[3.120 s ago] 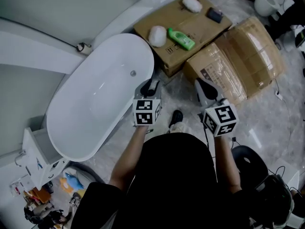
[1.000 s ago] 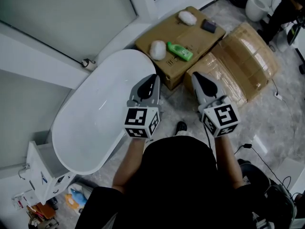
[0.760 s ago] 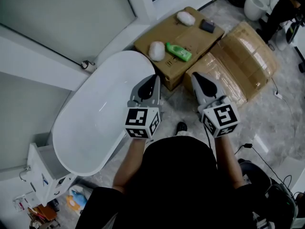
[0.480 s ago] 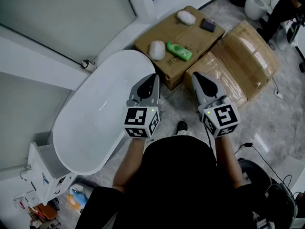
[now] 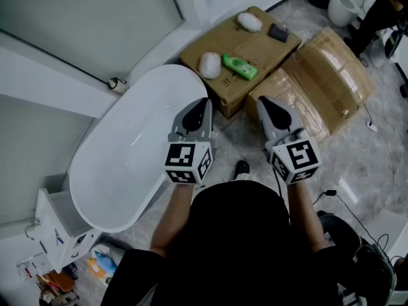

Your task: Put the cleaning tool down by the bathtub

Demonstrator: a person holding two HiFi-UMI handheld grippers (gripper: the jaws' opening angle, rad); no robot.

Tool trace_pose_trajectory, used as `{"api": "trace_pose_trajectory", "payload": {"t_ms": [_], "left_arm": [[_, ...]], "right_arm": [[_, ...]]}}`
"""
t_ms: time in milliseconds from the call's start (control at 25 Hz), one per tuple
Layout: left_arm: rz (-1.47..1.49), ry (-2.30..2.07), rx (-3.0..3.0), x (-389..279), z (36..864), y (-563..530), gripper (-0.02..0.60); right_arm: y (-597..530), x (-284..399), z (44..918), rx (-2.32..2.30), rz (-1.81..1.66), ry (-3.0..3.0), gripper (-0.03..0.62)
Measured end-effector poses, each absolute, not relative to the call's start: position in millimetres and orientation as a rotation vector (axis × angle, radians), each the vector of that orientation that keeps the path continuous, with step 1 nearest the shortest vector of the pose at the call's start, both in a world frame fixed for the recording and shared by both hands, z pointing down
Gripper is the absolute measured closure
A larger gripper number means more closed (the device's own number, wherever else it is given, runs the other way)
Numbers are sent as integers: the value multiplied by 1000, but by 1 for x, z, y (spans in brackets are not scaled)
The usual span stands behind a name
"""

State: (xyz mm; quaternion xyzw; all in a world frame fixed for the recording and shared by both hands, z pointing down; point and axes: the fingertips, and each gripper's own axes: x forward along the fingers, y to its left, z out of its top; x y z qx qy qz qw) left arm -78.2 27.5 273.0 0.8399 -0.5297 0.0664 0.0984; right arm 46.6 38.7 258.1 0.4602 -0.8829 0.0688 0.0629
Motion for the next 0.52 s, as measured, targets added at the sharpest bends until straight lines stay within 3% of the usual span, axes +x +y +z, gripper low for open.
{"api": "trace_pose_trajectory", "payload": {"t_ms": [520], "left_arm": [[199, -1572, 2474, -75, 279, 29, 581]], "right_arm": [[41, 50, 264, 1381, 211, -2665, 588]]}}
